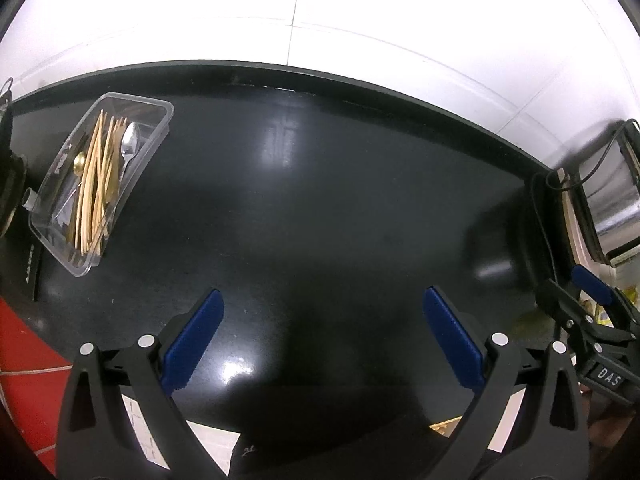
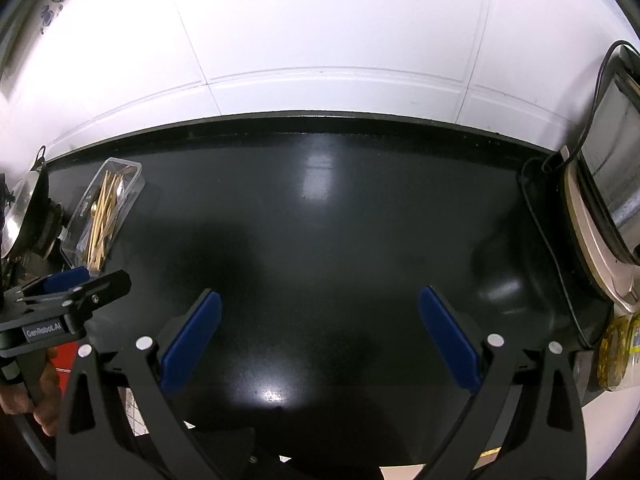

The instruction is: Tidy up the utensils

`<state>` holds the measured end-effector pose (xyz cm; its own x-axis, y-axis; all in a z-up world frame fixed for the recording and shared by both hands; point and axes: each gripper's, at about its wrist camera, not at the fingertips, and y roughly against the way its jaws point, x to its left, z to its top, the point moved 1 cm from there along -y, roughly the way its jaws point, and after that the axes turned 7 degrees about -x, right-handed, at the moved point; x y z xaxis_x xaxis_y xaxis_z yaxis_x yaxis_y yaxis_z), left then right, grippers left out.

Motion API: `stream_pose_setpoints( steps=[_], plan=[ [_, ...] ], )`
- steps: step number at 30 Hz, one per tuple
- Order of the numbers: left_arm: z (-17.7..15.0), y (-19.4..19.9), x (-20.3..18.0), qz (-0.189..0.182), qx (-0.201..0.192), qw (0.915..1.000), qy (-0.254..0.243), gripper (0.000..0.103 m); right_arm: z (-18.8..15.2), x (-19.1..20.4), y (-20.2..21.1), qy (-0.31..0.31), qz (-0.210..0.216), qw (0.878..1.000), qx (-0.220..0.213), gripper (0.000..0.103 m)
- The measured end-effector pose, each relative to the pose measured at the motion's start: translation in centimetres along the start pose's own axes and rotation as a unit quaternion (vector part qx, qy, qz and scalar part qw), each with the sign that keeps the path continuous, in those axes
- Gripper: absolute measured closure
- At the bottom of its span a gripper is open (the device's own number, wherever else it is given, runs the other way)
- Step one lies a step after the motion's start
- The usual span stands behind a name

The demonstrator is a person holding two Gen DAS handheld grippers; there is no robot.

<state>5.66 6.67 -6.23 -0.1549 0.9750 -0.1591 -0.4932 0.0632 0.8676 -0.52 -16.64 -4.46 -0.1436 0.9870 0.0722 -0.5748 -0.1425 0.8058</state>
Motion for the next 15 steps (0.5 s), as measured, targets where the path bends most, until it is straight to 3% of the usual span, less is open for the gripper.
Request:
stream_pose_setpoints(
  steps=[15],
  plan=[
    [0.05,-0.01,0.01,0.001,-0.001,1.0,-0.001,0.006,0.38,0.19,-0.34,0.003,0.002,1.0,0.004,0.007]
  ],
)
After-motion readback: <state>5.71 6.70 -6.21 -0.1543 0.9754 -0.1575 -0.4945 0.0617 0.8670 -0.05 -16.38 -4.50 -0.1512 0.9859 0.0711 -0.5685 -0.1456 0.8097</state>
